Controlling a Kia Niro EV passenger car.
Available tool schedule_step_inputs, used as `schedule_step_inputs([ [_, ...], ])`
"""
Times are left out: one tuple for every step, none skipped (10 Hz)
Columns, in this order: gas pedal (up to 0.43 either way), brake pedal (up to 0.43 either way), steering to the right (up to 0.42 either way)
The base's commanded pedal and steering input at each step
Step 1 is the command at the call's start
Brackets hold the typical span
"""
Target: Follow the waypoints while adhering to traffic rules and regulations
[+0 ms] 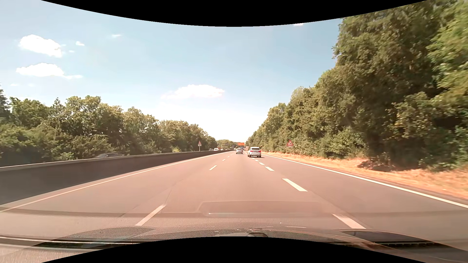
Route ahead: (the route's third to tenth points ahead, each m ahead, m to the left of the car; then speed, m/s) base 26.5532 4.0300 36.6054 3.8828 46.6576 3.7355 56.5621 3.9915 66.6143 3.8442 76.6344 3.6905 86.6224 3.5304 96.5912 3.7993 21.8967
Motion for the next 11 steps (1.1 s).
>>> schedule_step_inputs([
  [0.24, 0.0, -0.001],
  [0.24, 0.0, -0.001],
  [0.248, 0.0, -0.001],
  [0.248, 0.0, -0.001],
  [0.248, 0.0, -0.001],
  [0.248, 0.0, -0.001],
  [0.248, 0.0, -0.001],
  [0.248, 0.0, -0.001],
  [0.248, 0.0, -0.002],
  [0.248, 0.0, -0.002],
  [0.248, 0.0, -0.002],
])
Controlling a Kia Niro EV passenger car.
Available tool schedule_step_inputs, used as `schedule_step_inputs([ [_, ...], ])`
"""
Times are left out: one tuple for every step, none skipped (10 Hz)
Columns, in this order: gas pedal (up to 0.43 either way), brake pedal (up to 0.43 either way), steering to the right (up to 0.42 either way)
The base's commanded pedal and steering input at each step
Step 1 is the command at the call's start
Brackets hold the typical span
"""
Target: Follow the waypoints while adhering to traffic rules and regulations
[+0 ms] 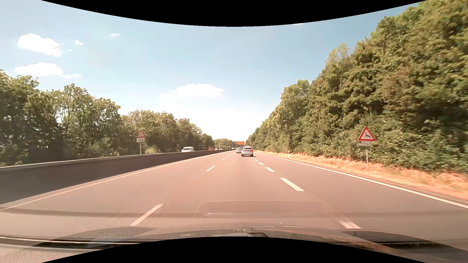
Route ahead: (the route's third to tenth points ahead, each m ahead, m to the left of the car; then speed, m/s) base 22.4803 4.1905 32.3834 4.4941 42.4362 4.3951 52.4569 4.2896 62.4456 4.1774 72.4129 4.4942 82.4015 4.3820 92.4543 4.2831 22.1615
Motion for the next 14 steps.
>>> schedule_step_inputs([
  [0.248, 0.0, -0.002],
  [0.248, 0.0, -0.001],
  [0.248, 0.0, -0.002],
  [0.248, 0.0, -0.002],
  [0.248, 0.0, -0.001],
  [0.248, 0.0, -0.002],
  [0.24, 0.0, -0.002],
  [0.24, 0.0, -0.002],
  [0.24, 0.0, -0.002],
  [0.24, 0.0, -0.002],
  [0.24, 0.0, -0.002],
  [0.24, 0.0, -0.002],
  [0.24, 0.0, -0.002],
  [0.24, 0.0, -0.002],
])
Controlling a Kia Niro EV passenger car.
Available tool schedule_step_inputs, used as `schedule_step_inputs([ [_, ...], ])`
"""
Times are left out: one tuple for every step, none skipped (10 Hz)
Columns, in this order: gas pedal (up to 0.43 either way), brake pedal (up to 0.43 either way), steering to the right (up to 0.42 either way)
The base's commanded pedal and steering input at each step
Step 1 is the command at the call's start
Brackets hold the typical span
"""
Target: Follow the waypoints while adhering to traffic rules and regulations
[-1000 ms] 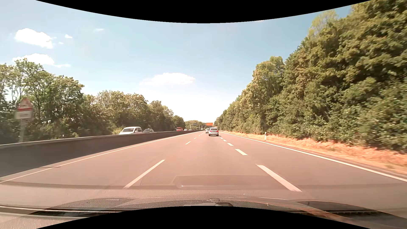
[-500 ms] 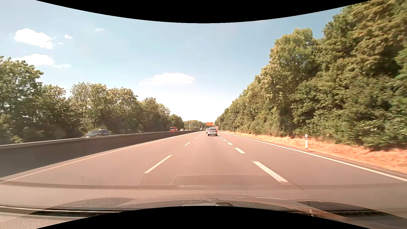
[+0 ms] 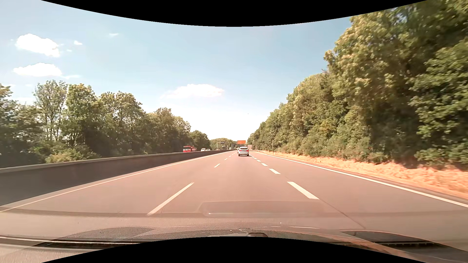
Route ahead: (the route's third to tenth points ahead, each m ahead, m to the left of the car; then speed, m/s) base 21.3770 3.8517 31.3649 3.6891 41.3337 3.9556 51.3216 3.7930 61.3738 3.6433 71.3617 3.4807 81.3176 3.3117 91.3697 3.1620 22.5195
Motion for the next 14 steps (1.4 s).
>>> schedule_step_inputs([
  [0.24, 0.0, -0.002],
  [0.24, 0.0, -0.002],
  [0.228, 0.0, -0.002],
  [0.228, 0.0, -0.002],
  [0.228, 0.0, -0.001],
  [0.228, 0.0, -0.001],
  [0.228, 0.0, -0.001],
  [0.228, 0.0, -0.001],
  [0.228, 0.0, -0.001],
  [0.228, 0.0, -0.001],
  [0.228, 0.0, -0.001],
  [0.228, 0.0, -0.001],
  [0.228, 0.0, -0.001],
  [0.228, 0.0, -0.001],
])
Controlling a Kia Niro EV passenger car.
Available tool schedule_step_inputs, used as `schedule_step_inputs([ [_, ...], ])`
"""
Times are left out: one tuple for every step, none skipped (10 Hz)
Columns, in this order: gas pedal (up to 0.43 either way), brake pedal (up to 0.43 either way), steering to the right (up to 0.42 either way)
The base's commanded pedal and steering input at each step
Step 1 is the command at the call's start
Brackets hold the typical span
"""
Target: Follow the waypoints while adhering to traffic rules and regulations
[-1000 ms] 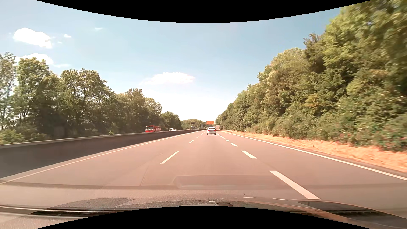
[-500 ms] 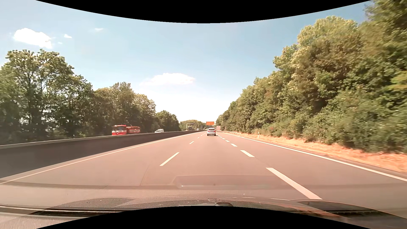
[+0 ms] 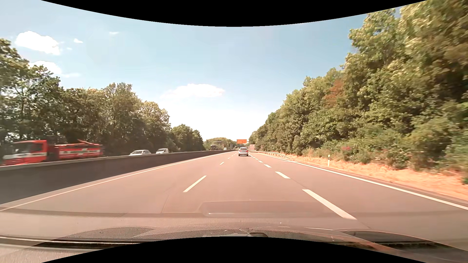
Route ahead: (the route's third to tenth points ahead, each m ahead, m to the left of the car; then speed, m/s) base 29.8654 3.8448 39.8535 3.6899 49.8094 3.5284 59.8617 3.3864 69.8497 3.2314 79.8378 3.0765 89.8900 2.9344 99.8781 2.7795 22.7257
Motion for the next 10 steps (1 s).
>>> schedule_step_inputs([
  [0.228, 0.0, -0.001],
  [0.228, 0.0, -0.001],
  [0.228, 0.0, -0.001],
  [0.228, 0.0, -0.001],
  [0.228, 0.0, -0.001],
  [0.228, 0.0, -0.001],
  [0.228, 0.0, -0.001],
  [0.228, 0.0, -0.001],
  [0.228, 0.0, -0.001],
  [0.228, 0.0, 0.0],
])
